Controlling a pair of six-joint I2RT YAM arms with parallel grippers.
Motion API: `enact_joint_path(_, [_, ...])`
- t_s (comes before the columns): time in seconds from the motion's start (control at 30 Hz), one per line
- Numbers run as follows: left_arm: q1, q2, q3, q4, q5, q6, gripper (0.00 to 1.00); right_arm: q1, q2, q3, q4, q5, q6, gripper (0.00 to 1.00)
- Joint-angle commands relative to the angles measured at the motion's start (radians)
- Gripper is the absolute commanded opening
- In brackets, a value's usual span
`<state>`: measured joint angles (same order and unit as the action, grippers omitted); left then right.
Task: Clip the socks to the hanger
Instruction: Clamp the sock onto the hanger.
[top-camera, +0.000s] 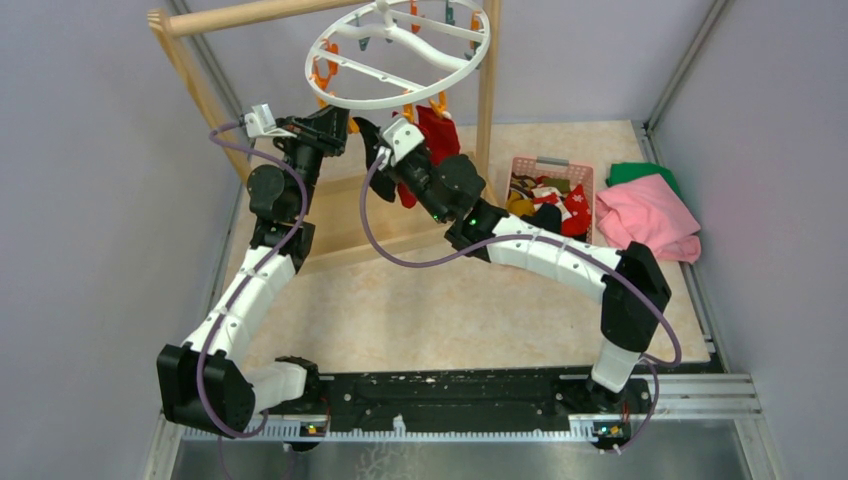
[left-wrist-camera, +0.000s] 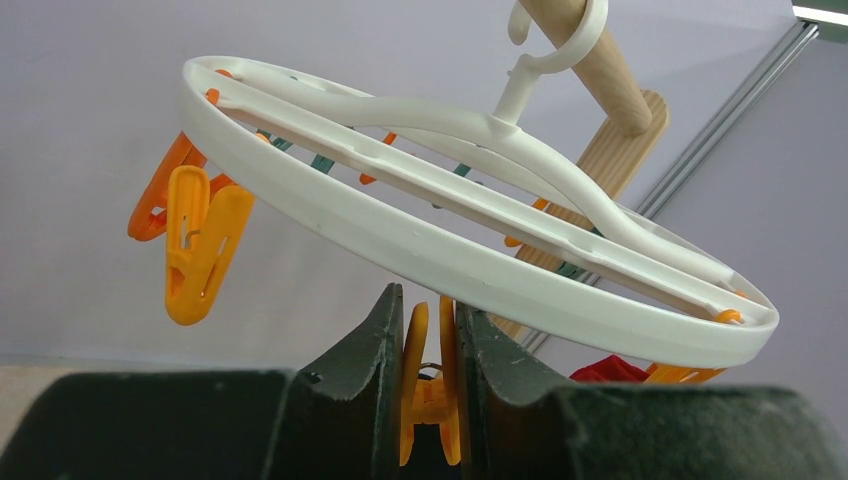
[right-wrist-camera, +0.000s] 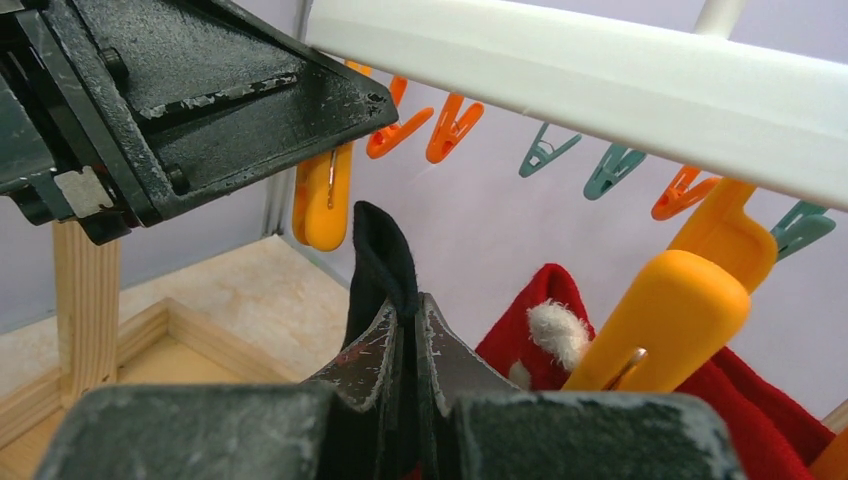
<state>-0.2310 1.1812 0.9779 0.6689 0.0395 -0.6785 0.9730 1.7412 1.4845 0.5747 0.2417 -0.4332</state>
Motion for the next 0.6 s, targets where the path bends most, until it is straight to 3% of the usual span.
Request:
enact_joint_path(0.0, [-0.013,0.001,0.007,-0.083,0.004,-0.022,0.0,0.008,-0.005,0.032,0.018,-0.019,0.028,0.0])
enact_joint_path(0.57, [-0.013,0.003,0.001,-0.083,-0.018,-0.04,0.0,0.032,0.013,0.038,0.031,-0.012,0.03,0.0])
